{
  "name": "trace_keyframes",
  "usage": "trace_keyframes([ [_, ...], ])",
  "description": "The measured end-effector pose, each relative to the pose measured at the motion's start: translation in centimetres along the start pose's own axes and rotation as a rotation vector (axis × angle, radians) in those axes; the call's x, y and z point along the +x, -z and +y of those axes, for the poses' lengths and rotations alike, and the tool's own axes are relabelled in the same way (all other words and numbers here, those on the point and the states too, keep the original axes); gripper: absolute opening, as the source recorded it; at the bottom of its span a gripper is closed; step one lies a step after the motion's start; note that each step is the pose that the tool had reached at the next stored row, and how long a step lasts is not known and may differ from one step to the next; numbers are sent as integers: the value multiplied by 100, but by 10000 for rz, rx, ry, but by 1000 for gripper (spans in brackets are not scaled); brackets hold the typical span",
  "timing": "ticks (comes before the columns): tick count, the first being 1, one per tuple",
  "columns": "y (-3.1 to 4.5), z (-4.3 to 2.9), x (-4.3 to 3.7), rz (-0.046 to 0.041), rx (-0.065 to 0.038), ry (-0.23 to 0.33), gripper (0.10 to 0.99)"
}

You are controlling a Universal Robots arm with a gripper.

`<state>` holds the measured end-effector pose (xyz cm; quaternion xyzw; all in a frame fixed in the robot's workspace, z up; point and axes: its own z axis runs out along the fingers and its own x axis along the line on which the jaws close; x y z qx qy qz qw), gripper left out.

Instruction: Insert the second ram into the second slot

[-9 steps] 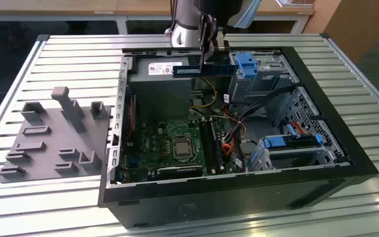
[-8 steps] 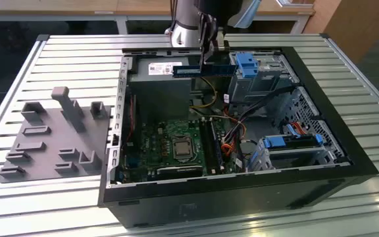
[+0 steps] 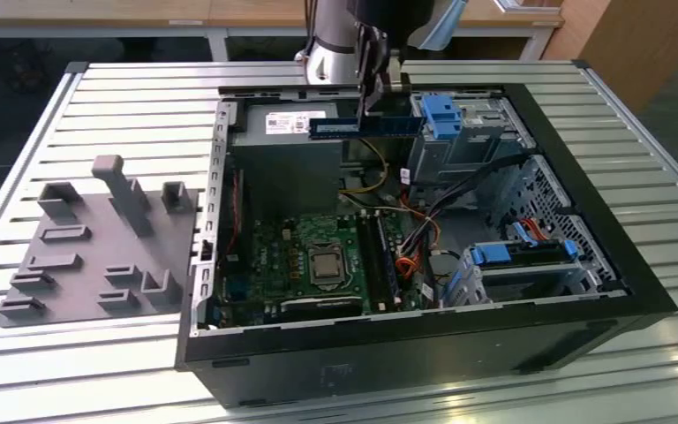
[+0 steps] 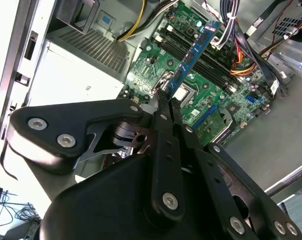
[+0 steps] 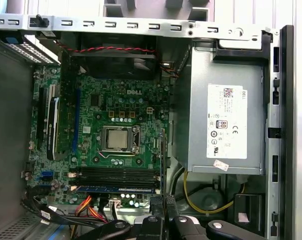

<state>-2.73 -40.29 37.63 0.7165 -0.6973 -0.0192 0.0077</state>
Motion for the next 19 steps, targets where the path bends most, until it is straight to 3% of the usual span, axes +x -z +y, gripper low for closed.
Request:
trace_keyframes([
  [19,0,1,46,-1,0,1,137],
])
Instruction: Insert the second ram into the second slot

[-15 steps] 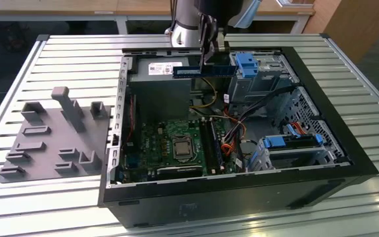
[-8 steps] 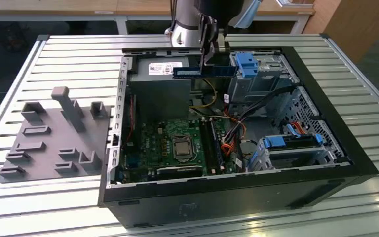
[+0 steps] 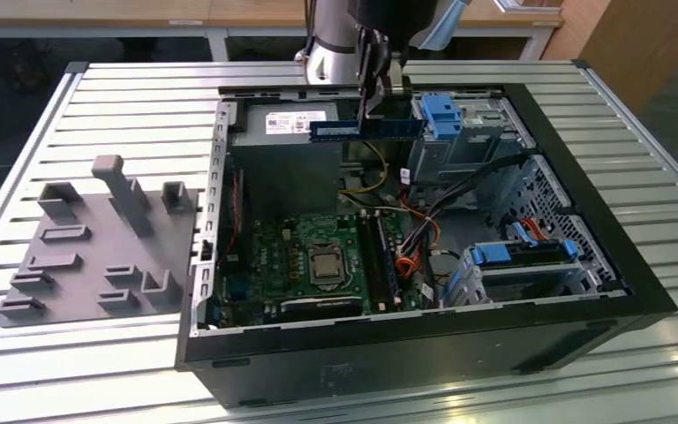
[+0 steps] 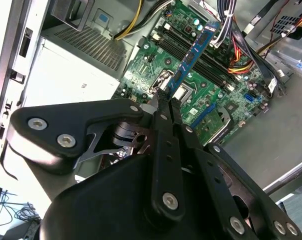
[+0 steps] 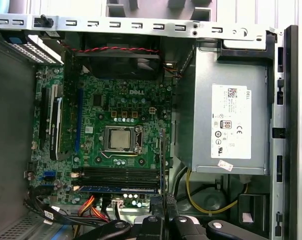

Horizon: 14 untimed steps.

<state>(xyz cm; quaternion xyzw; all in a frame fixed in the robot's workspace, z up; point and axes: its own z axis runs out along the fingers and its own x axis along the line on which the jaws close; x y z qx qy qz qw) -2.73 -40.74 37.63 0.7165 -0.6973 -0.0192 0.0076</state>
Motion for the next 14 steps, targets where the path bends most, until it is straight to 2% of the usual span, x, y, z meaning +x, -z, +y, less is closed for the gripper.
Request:
trace_keyframes([
  [14,1,1,32,0,0,1,137],
])
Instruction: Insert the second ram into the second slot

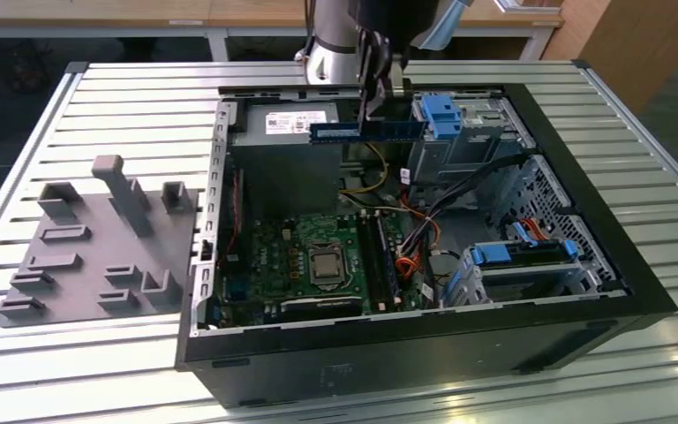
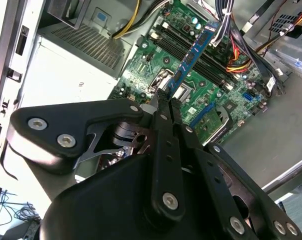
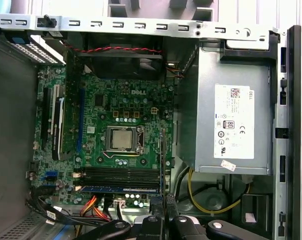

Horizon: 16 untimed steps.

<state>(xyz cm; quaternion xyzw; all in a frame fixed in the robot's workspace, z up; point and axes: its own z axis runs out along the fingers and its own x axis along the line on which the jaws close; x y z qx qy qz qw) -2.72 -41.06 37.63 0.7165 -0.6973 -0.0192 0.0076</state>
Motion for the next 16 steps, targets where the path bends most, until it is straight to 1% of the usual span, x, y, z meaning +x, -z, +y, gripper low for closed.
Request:
trace_keyframes([
  [16,1,3,76,1,0,-4,137],
])
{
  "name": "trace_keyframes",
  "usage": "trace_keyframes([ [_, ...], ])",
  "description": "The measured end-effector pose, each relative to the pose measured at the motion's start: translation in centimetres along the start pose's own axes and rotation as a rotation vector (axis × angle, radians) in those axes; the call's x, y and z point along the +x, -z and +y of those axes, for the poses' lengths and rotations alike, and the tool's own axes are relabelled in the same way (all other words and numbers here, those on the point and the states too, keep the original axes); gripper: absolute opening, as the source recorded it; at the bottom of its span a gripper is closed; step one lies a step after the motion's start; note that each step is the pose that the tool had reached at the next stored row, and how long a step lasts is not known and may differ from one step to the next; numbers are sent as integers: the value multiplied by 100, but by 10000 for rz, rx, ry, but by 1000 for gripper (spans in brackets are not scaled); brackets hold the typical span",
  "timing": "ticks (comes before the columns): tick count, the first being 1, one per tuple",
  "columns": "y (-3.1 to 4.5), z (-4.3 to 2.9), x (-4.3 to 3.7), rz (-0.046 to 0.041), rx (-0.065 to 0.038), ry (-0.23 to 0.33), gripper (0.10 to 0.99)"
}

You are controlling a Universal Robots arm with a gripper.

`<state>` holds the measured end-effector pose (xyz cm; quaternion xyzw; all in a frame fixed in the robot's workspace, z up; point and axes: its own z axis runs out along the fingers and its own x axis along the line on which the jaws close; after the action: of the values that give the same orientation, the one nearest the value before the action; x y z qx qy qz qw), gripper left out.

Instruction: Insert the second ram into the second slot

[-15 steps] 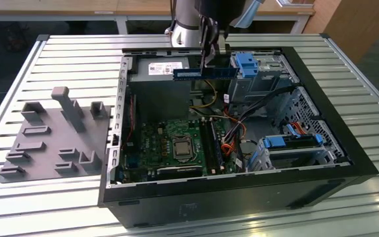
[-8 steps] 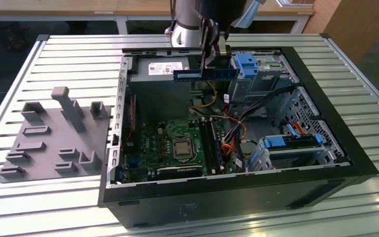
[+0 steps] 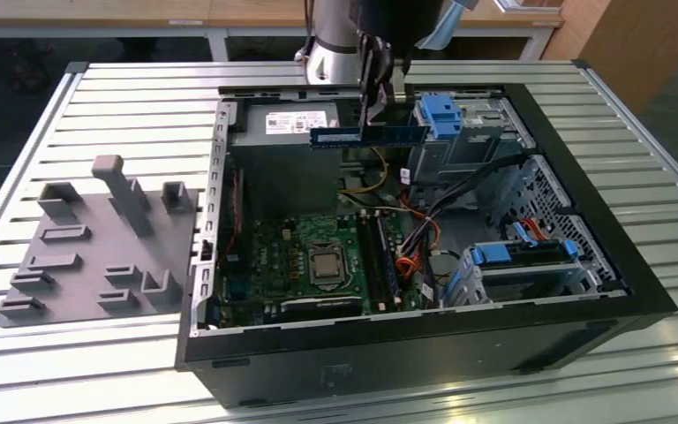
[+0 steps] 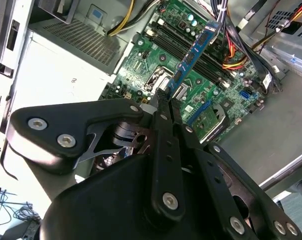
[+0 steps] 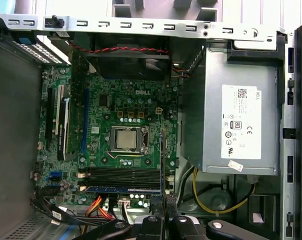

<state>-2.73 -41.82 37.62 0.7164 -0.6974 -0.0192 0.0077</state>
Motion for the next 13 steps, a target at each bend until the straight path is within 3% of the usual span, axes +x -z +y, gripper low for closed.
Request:
trace_keyframes([
  [13,-3,-1,1,-42,20,-1182,137],
])
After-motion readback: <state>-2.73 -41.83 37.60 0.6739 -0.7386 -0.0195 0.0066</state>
